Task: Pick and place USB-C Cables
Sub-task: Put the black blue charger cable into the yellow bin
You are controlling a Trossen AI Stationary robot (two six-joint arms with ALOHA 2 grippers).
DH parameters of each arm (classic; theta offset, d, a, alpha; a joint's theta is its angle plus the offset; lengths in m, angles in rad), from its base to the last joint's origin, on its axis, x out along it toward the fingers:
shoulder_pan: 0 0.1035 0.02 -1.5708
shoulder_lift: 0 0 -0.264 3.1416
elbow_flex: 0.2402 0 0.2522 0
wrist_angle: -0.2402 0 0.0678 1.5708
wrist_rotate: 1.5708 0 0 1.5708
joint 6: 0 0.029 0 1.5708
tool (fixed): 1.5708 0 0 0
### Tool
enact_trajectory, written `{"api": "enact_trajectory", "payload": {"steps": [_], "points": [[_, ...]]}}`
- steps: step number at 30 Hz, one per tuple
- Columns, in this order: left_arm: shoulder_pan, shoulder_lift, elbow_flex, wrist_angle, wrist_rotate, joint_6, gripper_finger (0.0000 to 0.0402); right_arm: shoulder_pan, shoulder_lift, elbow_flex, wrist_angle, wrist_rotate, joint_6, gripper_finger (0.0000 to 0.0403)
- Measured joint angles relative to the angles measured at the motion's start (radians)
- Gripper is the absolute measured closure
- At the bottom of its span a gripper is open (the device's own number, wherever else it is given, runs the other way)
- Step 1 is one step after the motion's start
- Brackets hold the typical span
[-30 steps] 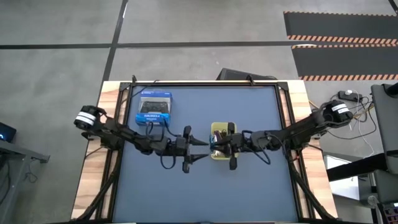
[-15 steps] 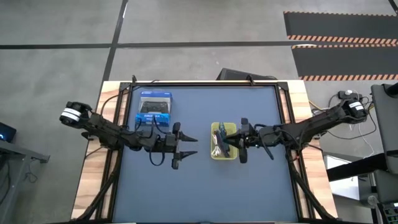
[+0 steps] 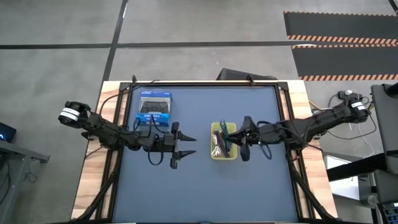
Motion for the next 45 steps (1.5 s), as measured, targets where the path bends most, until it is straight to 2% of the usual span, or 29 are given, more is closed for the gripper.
{"api": "enact_trajectory", "payload": {"steps": [7,15,22,27,45], "points": [[0.000,0.000,0.000,0.000,0.000,-0.005,0.0198,0.000,0.108,0.209,-0.311,0.000,0.007,0.0380],[0.000,0.000,0.000,0.000,0.000,-0.029,0.0198,-0.012,0.251,0.463,-0.732,0.000,0.141,0.0380],[0.000,0.000,0.001,0.000,-0.001,-0.029,0.0198,-0.028,0.333,0.589,-0.988,-0.001,0.194,0.0380],[0.000,0.000,0.001,0.000,-0.001,-0.029,0.0198,-0.029,0.362,0.617,-1.084,-0.010,0.231,0.0380],[0.000,0.001,0.003,0.003,-0.002,-0.029,0.0198,-0.069,0.362,0.616,-1.175,-0.116,0.308,0.0380]]}}
